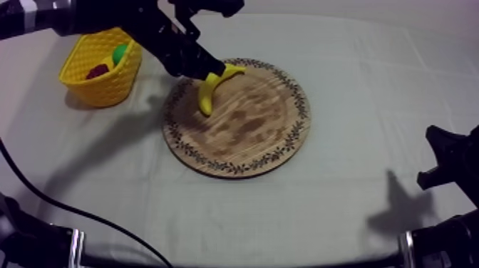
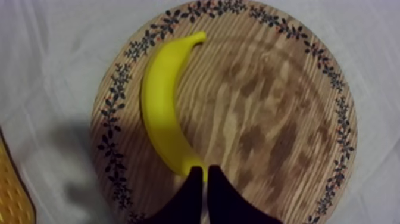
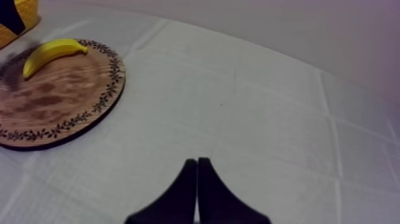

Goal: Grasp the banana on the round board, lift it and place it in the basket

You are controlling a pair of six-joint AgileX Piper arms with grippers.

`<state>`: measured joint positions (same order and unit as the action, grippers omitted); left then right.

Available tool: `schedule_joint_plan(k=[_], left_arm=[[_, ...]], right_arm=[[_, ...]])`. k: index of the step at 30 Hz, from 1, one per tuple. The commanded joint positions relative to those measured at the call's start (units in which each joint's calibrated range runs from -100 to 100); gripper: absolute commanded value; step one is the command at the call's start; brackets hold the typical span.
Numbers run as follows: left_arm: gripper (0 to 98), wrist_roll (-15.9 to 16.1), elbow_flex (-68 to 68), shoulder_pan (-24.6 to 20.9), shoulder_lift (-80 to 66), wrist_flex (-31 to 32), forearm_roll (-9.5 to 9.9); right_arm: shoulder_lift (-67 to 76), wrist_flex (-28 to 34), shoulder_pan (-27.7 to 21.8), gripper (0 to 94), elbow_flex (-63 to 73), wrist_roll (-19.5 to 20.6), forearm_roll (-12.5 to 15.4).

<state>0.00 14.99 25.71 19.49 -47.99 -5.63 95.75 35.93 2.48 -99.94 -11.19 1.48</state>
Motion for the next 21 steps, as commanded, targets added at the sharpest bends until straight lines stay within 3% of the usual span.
schedule_joint_plan(k=[1, 6, 9, 13, 21], left_arm=[[22.6, 1.0, 0.0, -0.1, 0.0, 0.1, -0.22], [58.1, 1.2, 1.3, 0.0, -0.2, 0.8, -0.46], [71.5, 0.9, 2.5, 0.1, -0.3, 1.4, -0.44], [78.9, 0.6, 3.2, 0.0, -0.2, 1.9, -0.41], [82.4, 0.1, 2.3, -0.6, 2.1, 2.0, -0.35]], right_arm=[[0.0, 0.0, 0.0, 0.3, 0.0, 0.0, 0.0], [0.0, 0.0, 0.0, 0.3, 0.0, 0.0, 0.0], [0.0, 0.0, 0.0, 0.3, 0.0, 0.0, 0.0], [0.0, 0.0, 0.0, 0.3, 0.0, 0.0, 0.0], [0.0, 0.0, 0.0, 0.3, 0.0, 0.0, 0.0]])
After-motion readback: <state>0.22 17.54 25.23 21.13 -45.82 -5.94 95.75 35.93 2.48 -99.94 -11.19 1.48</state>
